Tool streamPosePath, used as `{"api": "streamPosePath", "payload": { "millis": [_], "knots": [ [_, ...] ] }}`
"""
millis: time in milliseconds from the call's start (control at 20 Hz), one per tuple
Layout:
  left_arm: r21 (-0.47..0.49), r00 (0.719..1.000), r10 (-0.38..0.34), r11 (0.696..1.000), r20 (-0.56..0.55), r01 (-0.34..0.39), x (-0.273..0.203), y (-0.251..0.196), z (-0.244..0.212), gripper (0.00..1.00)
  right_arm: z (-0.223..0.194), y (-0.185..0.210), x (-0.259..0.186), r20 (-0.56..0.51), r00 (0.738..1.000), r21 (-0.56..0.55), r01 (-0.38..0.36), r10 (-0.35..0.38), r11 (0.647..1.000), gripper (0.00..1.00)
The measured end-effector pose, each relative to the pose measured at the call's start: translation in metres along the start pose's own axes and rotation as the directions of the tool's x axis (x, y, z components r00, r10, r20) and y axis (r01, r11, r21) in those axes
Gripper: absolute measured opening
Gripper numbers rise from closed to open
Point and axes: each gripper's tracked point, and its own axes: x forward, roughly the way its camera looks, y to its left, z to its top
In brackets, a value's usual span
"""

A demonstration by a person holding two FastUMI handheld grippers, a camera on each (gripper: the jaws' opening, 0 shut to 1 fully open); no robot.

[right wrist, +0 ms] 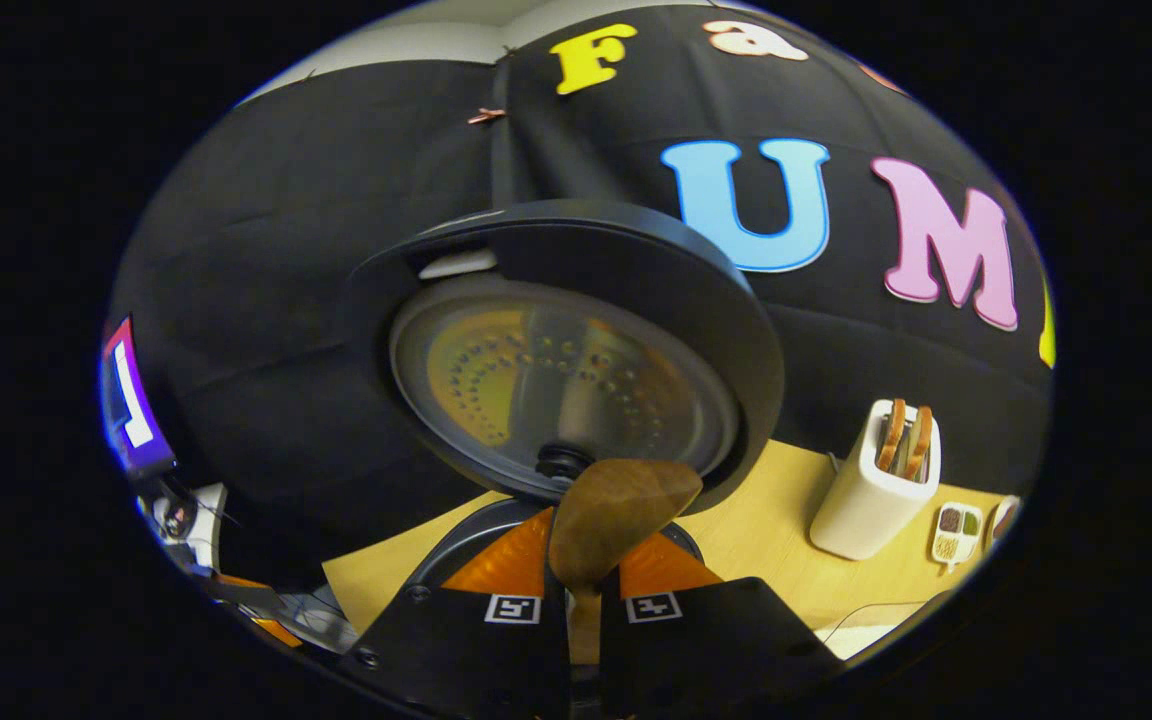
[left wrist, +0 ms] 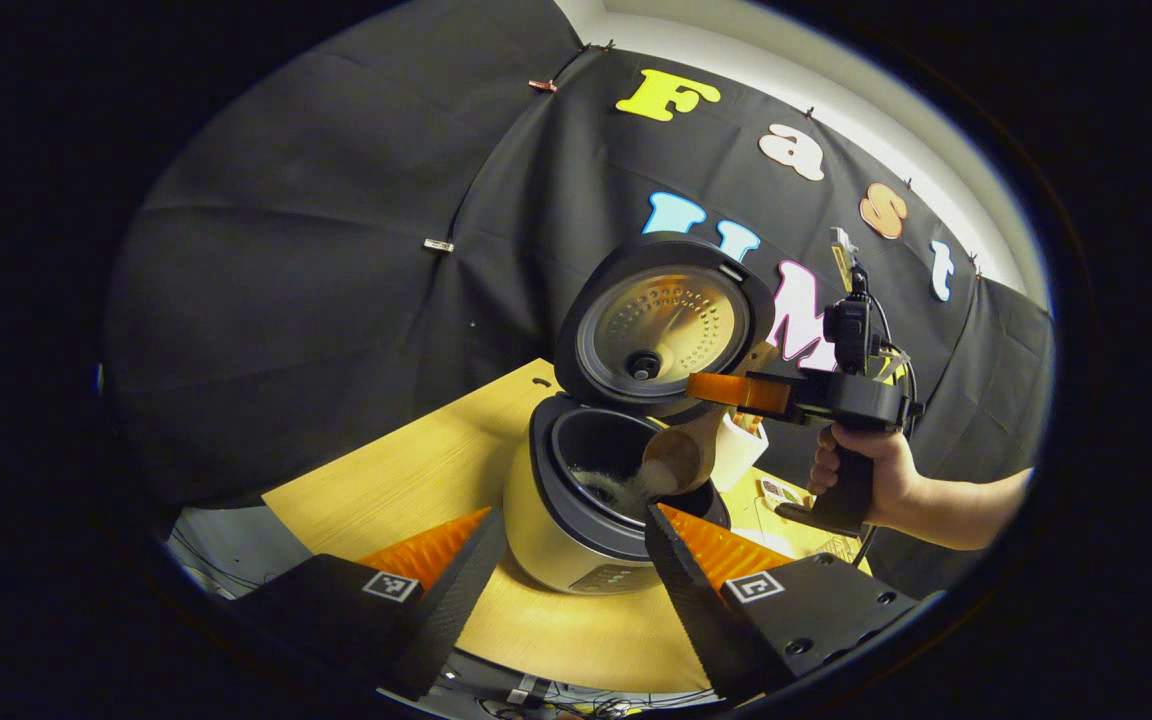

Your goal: Close the left gripper, press the button to open the rice cooker; take a wooden spoon from the chopstick holder with the right hand, scoop a spoonful of rice and pour it into the rice cooker, then put the wooden spoon back into the chopstick holder.

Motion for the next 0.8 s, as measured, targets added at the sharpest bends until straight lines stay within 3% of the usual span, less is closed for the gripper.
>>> {"api": "streamPosePath", "payload": {
  "millis": [200, 550, 650, 800],
  "knots": [
    [0.001, 1.000, 0.005, 1.000, 0.004, -0.005, -0.001, 0.001, -0.001, 0.95, -0.019, 0.014, 0.009, -0.032, 0.997, -0.146, -0.079, 0.075, 0.986, 0.16],
    [0.013, 1.000, 0.017, 1.000, 0.002, -0.017, -0.008, 0.004, 0.000, 0.95, -0.041, 0.039, 0.000, -0.063, 0.987, -0.351, -0.158, 0.145, 0.923, 0.16],
    [0.019, 1.000, 0.015, 1.000, 0.003, -0.015, -0.009, 0.003, 0.000, 0.95, -0.046, 0.038, 0.001, -0.077, 0.986, -0.340, -0.163, 0.145, 0.926, 0.16],
    [0.027, 1.000, 0.009, 1.000, 0.001, -0.009, -0.009, -0.004, -0.001, 0.95, -0.036, 0.032, -0.001, -0.073, 0.989, -0.212, -0.143, 0.130, 0.967, 0.16]
  ]
}}
